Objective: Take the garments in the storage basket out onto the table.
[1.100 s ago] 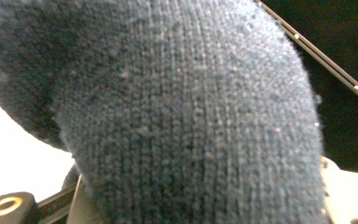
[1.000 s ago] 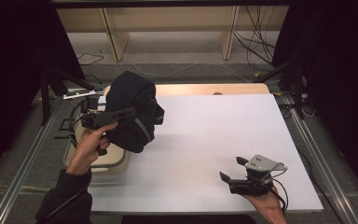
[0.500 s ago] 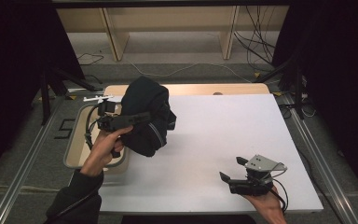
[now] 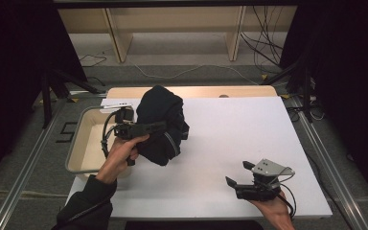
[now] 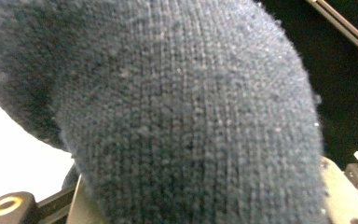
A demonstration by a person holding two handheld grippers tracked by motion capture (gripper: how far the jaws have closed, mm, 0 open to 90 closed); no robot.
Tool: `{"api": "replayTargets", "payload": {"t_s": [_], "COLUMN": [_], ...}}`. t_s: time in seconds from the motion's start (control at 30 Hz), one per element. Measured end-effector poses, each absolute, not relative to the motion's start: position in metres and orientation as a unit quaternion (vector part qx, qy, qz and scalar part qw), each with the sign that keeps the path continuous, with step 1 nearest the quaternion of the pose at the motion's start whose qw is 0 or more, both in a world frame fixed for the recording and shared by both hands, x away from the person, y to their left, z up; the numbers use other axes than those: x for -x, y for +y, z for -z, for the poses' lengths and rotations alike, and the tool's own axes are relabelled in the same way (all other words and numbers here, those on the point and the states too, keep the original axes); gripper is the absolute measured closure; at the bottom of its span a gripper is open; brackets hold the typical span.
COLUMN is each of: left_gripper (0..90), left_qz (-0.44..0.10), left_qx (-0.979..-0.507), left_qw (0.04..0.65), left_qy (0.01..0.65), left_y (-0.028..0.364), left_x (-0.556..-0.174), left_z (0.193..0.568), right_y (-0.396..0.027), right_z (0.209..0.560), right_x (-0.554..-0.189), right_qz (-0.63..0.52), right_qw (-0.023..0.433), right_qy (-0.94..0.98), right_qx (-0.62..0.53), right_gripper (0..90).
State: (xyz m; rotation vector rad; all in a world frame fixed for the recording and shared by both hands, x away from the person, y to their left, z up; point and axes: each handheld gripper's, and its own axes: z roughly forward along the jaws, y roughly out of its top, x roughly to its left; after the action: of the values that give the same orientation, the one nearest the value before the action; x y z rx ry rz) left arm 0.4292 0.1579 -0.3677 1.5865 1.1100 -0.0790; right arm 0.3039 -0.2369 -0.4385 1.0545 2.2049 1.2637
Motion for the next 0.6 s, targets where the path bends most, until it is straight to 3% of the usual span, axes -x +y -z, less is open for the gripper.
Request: {"api": "replayTargets", "payload": {"t_s": [0.6], "left_gripper": [46.7], "left_qz": [0.039], "left_qx": [-0.689], "left_qw": [0.540], "left_qy": [0.482], "left_y": [0.129], "left_x": [-0.437], "left_z": [0.392], "right_y": [-0.236], "right_z": [0.440], "right_x": [-0.306], "right_qz": [-0.449], "right_qw": [0.191], "right_qy": [0.787], "right_qx": [-0.378], "right_gripper": [19.0]}}
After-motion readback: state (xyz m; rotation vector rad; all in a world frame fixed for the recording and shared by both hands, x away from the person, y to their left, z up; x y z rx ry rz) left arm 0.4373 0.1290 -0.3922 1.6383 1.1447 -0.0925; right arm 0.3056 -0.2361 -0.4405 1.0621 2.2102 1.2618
